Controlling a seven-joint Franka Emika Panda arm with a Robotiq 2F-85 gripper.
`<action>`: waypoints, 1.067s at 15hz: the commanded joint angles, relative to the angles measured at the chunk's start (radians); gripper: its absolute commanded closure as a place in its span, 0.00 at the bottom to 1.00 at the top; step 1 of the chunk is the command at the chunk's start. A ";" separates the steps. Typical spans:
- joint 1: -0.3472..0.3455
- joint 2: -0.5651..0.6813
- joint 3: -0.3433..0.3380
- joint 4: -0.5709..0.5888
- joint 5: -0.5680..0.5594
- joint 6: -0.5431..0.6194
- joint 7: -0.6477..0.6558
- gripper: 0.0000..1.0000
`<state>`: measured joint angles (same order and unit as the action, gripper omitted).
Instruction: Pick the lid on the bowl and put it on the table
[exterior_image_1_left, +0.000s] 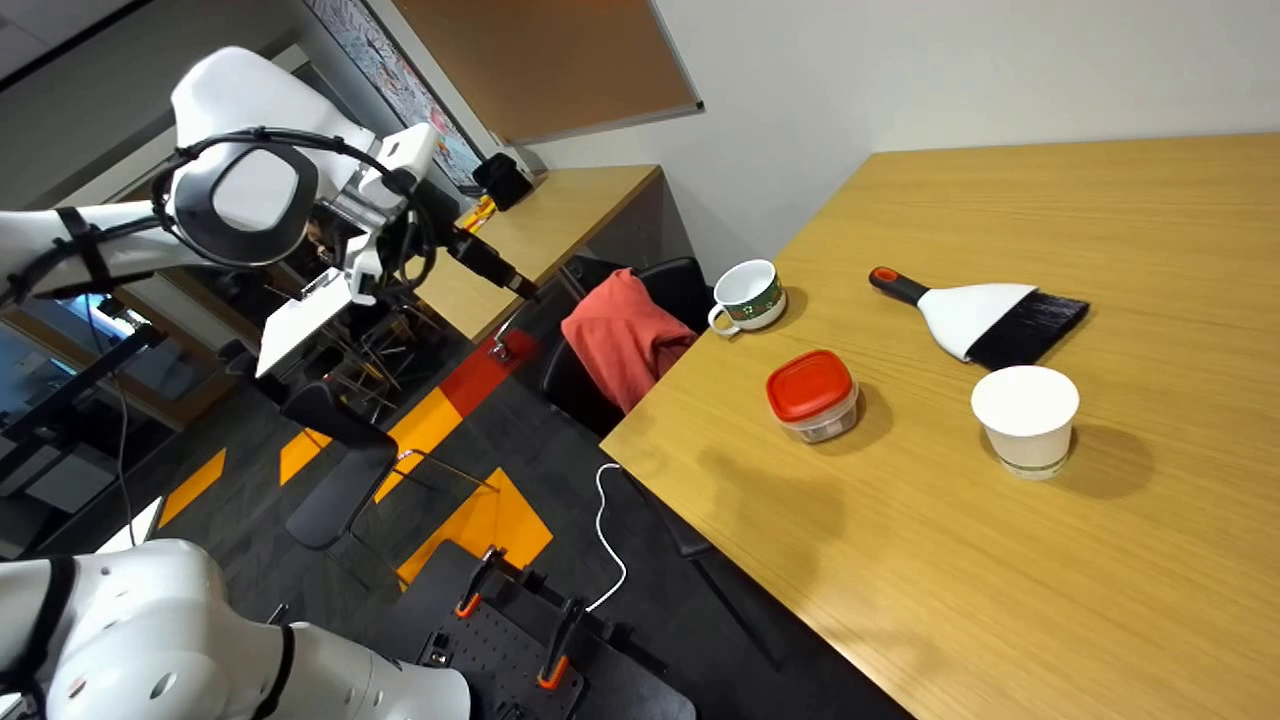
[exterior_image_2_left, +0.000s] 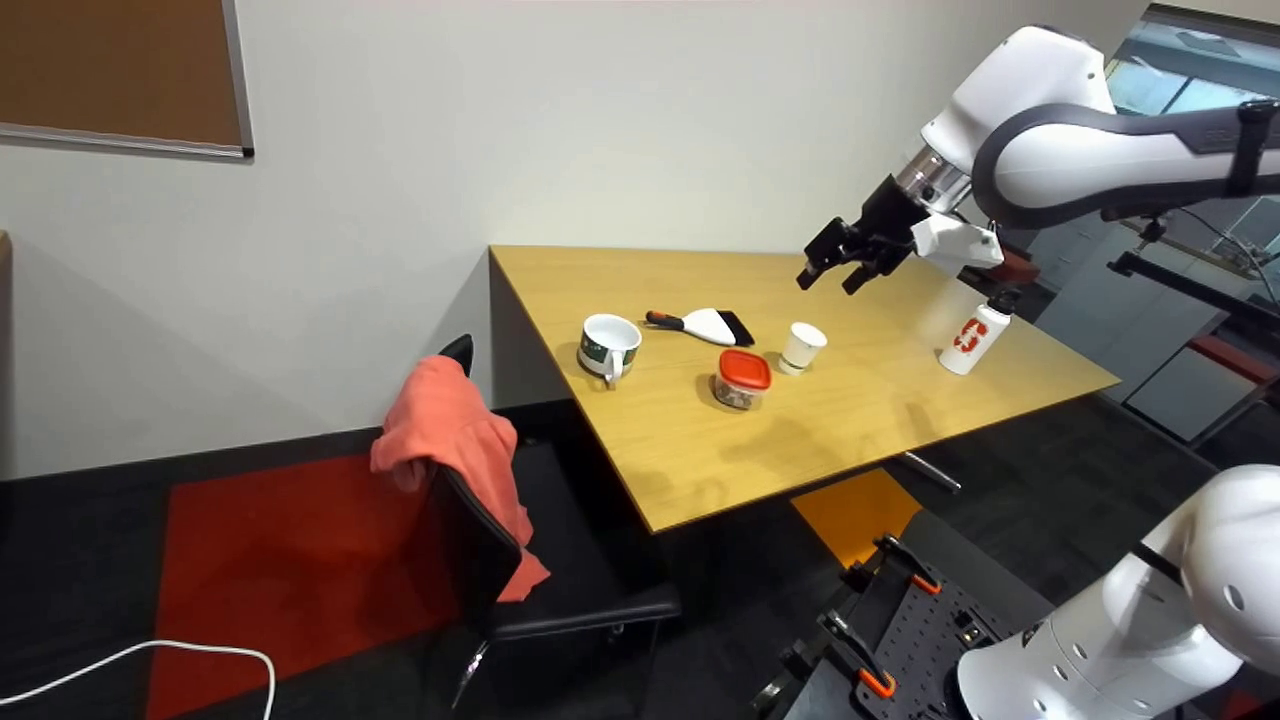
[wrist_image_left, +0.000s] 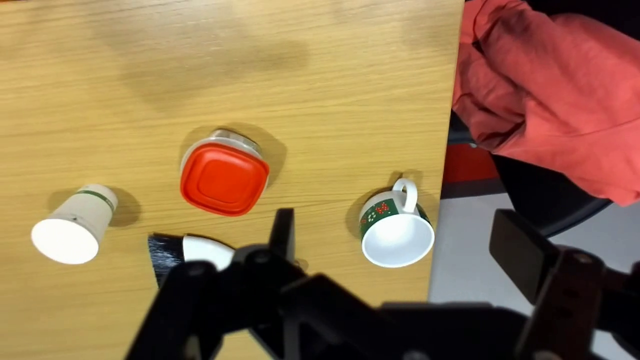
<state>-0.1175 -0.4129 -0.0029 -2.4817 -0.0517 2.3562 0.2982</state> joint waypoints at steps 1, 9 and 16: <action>-0.004 0.000 0.004 0.002 0.003 -0.003 -0.002 0.00; -0.110 0.087 -0.056 0.021 -0.023 0.092 0.045 0.00; -0.163 0.355 -0.182 0.083 0.020 0.299 -0.010 0.00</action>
<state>-0.2763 -0.1834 -0.1507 -2.4663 -0.0578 2.5983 0.3176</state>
